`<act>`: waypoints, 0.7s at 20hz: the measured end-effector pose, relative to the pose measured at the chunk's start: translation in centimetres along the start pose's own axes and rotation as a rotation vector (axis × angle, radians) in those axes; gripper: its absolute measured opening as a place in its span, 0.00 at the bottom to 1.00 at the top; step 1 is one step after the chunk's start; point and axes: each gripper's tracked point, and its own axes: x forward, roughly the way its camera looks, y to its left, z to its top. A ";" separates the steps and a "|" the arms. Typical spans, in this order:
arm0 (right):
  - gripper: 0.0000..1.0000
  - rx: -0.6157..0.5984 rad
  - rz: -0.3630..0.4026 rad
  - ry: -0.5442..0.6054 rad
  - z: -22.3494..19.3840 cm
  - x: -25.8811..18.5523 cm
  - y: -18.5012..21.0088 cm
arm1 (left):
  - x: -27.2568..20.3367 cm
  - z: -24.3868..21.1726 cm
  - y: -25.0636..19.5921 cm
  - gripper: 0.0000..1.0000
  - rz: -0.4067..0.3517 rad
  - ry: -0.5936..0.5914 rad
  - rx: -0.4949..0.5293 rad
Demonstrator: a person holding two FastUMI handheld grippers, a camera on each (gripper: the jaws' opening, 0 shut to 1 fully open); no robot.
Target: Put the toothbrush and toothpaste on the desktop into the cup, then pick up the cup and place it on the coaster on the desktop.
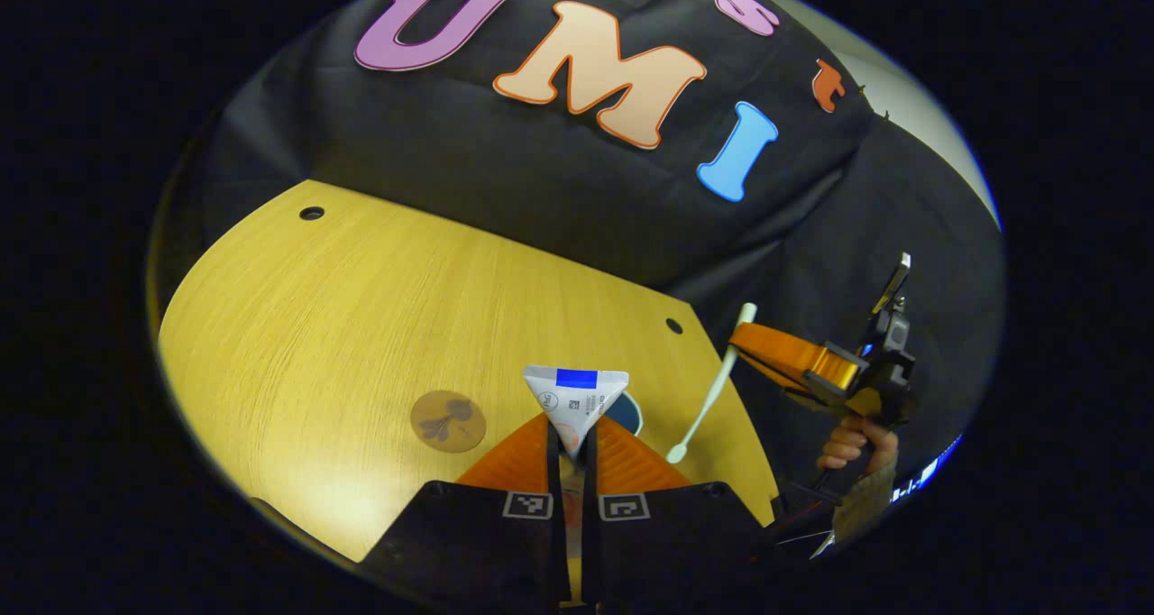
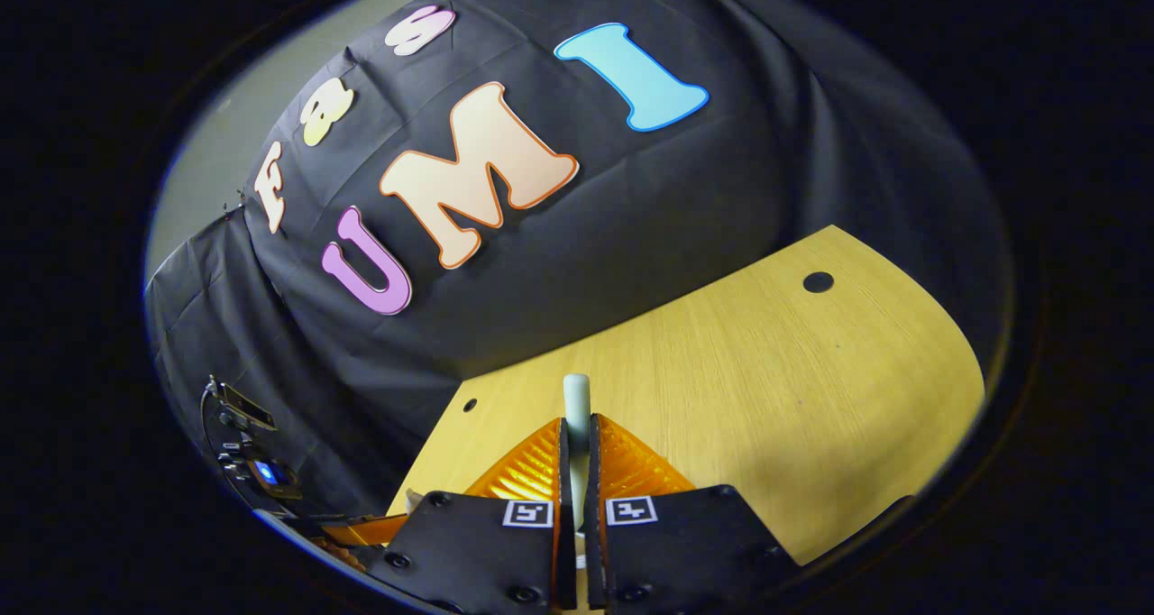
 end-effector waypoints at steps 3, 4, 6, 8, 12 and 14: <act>0.07 -0.022 0.014 -0.071 0.6 2.6 0.3 | 1.2 2.0 -0.8 0.04 -0.043 -0.029 -0.006; 0.07 -0.044 0.001 -0.091 0.4 3.3 0.0 | 1.5 2.7 -0.8 0.04 -0.049 -0.042 -0.003; 0.07 -0.078 -0.022 -0.126 -0.1 4.5 -0.4 | 2.8 4.0 -0.9 0.04 -0.064 -0.064 0.014; 0.07 -0.093 -0.021 -0.117 -1.7 5.2 -0.3 | 4.3 5.3 -1.1 0.04 -0.088 -0.092 0.042; 0.07 -0.136 -0.042 -0.098 -4.7 6.0 -0.7 | 7.1 6.6 -2.6 0.04 -0.176 -0.145 0.069; 0.08 -0.153 -0.067 -0.095 -5.7 6.1 -1.3 | 8.5 6.5 -3.2 0.04 -0.205 -0.146 0.110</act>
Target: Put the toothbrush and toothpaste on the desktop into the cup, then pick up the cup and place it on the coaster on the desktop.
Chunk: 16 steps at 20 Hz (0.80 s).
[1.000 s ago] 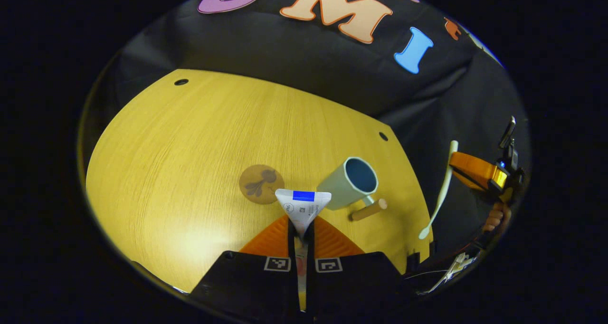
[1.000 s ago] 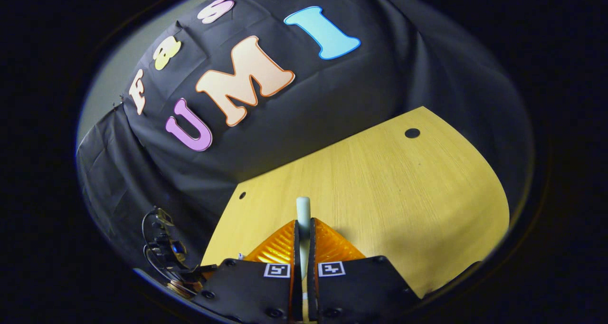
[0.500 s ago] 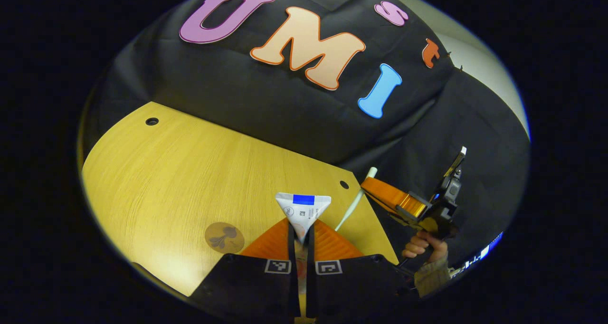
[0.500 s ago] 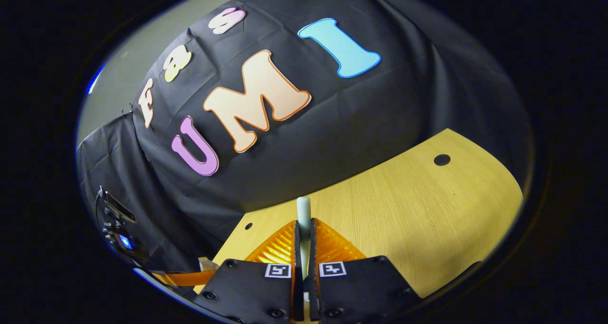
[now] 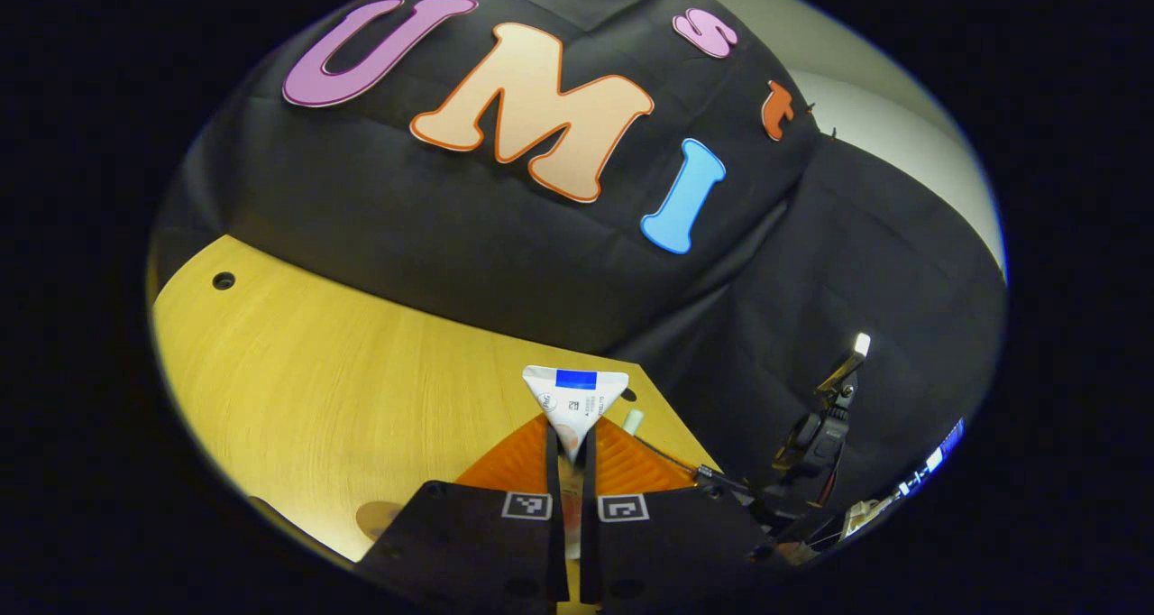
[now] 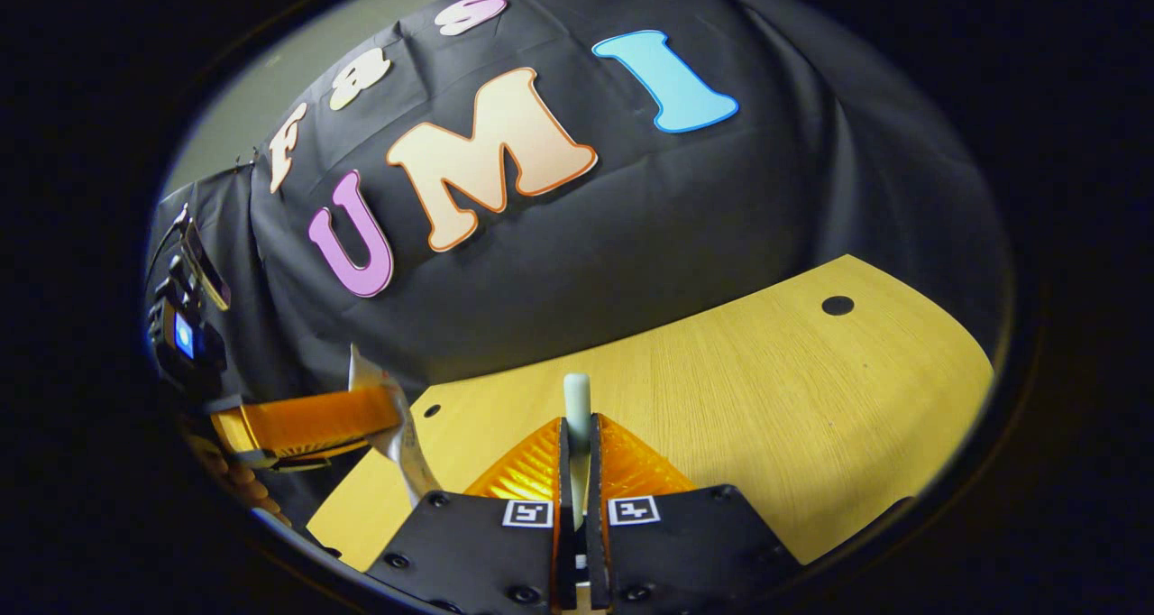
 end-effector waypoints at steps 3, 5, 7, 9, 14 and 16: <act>0.10 0.021 -0.005 -0.003 -0.7 -0.4 -0.1 | 1.1 -0.2 -0.4 0.04 -0.032 0.003 0.084; 0.17 0.075 -0.020 -0.035 0.0 -0.6 -0.6 | 1.5 -0.3 -1.0 0.04 -0.060 0.002 0.106; 0.34 0.136 -0.042 -0.072 0.8 -1.5 -1.5 | 1.6 -0.8 -1.7 0.04 -0.096 0.007 0.113; 0.72 0.169 -0.082 -0.123 2.1 -3.4 -3.1 | 1.7 -1.2 -2.2 0.04 -0.120 0.007 0.115; 0.95 0.224 -0.210 -0.212 3.6 -8.4 -8.4 | 2.4 -3.4 -2.7 0.04 -0.140 -0.001 0.122; 0.95 0.221 -0.260 -0.205 2.8 -10.3 -10.4 | 3.0 -4.5 -2.5 0.04 -0.136 -0.004 0.126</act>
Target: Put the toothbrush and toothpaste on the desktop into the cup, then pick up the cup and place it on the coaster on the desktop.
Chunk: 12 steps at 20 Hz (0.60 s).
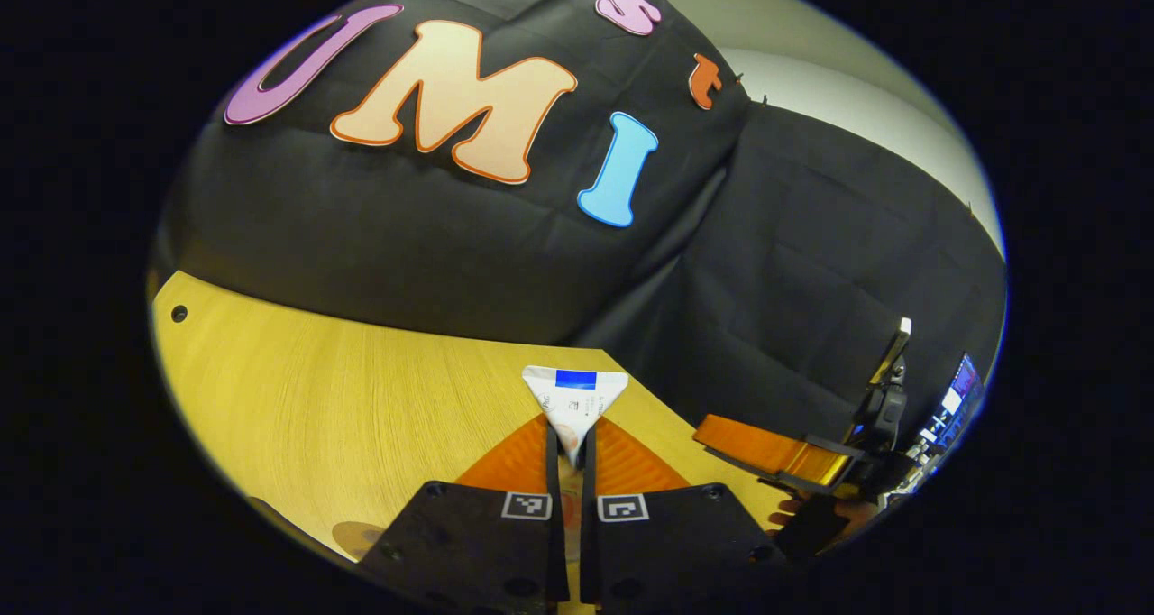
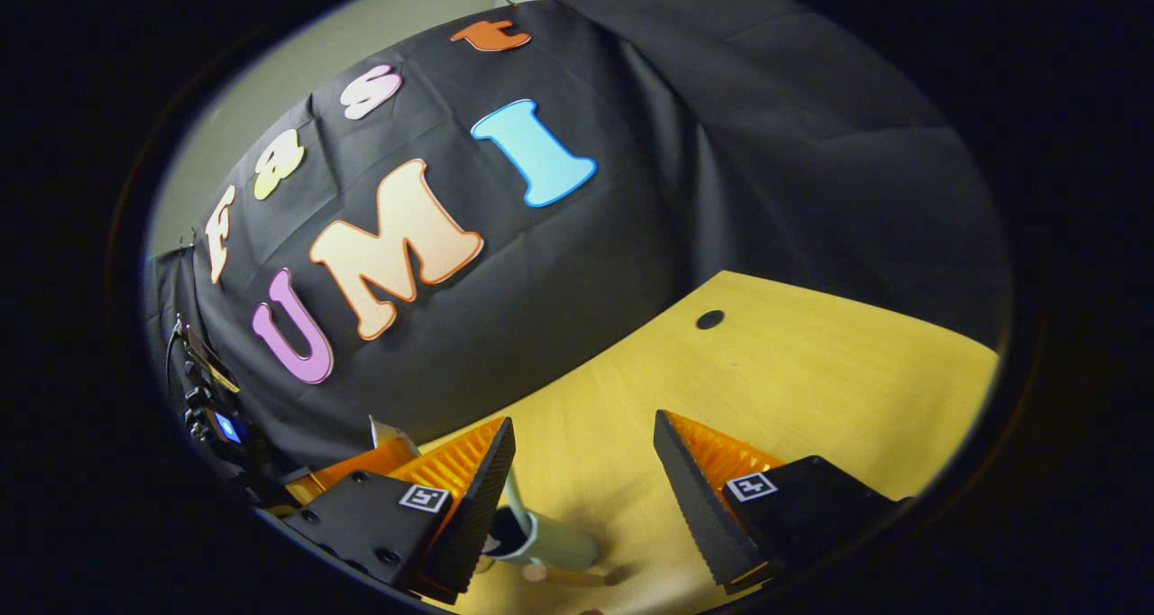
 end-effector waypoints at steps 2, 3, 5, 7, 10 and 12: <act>0.95 -0.006 -0.031 0.010 -0.3 -1.4 -1.7 | 0.7 -0.6 0.1 0.04 0.000 -0.015 -0.014; 0.95 -0.012 -0.041 0.017 -0.6 -2.0 -2.3 | 0.9 -0.9 0.3 0.04 0.001 -0.029 -0.019; 0.95 -0.025 -0.052 0.037 -1.2 -2.6 -3.1 | 1.5 -1.9 0.7 0.04 0.012 -0.030 -0.018; 0.95 -0.043 -0.052 0.055 -1.7 -3.2 -3.3 | 1.5 -2.6 0.9 0.04 0.019 -0.034 -0.022; 0.95 -0.074 -0.038 0.084 -2.4 -3.7 -3.1 | 1.2 -2.9 1.5 0.04 0.048 -0.038 0.004; 0.95 -0.092 -0.021 0.100 -2.6 -3.7 -2.7 | 0.8 -3.8 1.3 0.04 0.052 -0.028 0.019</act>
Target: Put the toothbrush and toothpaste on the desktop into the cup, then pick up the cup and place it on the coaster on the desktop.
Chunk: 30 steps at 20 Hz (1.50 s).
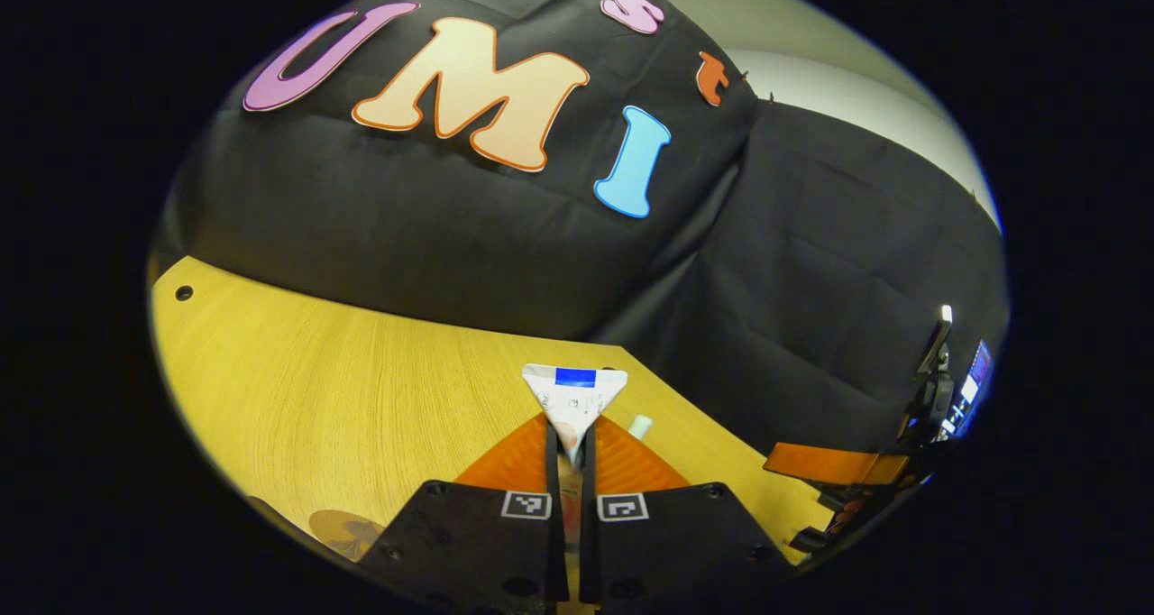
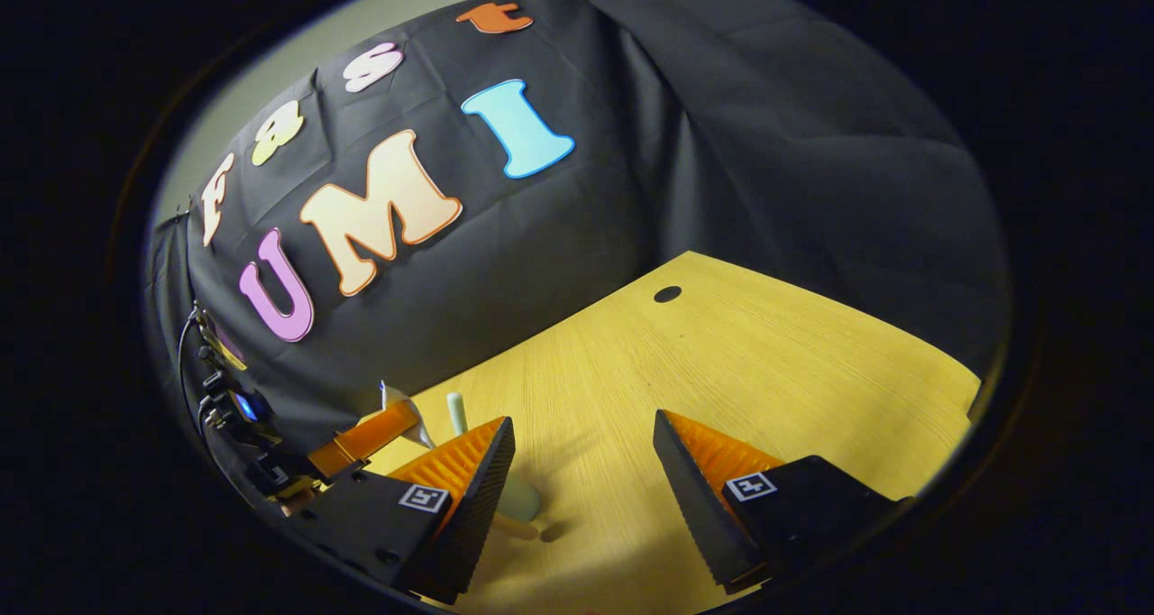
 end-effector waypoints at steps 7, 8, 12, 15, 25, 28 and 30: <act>0.95 -0.057 0.052 0.044 -0.8 0.1 1.6 | -0.7 -0.2 -0.4 0.11 0.029 -0.040 0.048; 0.95 -0.064 0.057 0.052 -1.0 0.0 1.7 | -0.9 -0.4 -0.6 0.17 0.025 -0.040 0.045; 0.95 -0.089 0.072 0.075 -1.5 -0.2 1.9 | -1.9 -2.5 -0.2 0.62 0.048 0.001 0.050; 0.87 -0.116 0.079 0.110 -2.3 -0.4 2.0 | -3.0 -2.5 0.5 0.67 0.087 0.011 0.069; 0.99 -0.376 0.185 0.356 -5.7 -0.8 6.7 | -14.5 -3.8 7.9 0.95 0.348 0.128 0.122; 0.98 -0.384 0.200 0.470 -7.6 -0.1 7.6 | -18.0 -5.7 10.3 0.95 0.405 0.194 0.078; 0.98 -0.422 0.203 0.542 -9.0 0.3 8.1 | -20.2 -6.9 12.1 0.95 0.459 0.243 0.051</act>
